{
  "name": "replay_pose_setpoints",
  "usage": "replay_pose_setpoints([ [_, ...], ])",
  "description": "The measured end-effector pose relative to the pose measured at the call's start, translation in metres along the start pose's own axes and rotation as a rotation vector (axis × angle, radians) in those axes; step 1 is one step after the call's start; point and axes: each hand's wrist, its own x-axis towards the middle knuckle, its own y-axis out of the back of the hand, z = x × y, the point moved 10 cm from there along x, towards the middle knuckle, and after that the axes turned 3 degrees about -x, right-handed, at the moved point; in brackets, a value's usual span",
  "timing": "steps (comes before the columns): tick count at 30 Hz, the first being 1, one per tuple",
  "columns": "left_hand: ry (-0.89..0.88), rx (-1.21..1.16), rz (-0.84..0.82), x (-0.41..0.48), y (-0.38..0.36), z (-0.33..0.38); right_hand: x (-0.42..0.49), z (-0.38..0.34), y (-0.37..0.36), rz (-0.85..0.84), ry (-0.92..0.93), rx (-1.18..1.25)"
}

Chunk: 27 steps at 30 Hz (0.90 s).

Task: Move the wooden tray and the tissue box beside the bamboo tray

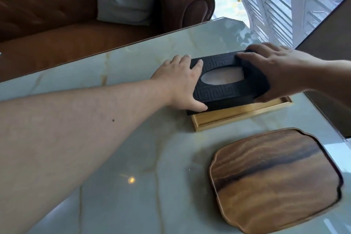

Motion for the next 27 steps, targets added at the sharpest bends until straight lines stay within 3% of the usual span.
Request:
replay_pose_setpoints([
  [15,0.054,-0.096,-0.054,0.030,-0.032,0.016,0.015,0.021,-0.033,-0.061,0.022,0.066],
  [22,0.066,-0.272,-0.193,0.010,-0.034,0.005,0.016,0.021,-0.041,-0.155,0.010,-0.051],
  [25,0.044,-0.175,-0.146,-0.016,-0.022,-0.024,0.013,0.008,-0.029,-0.205,0.002,-0.059],
  [27,0.025,-0.039,-0.100,-0.040,-0.013,-0.043,0.017,-0.017,-0.003,-0.126,0.073,-0.050],
])
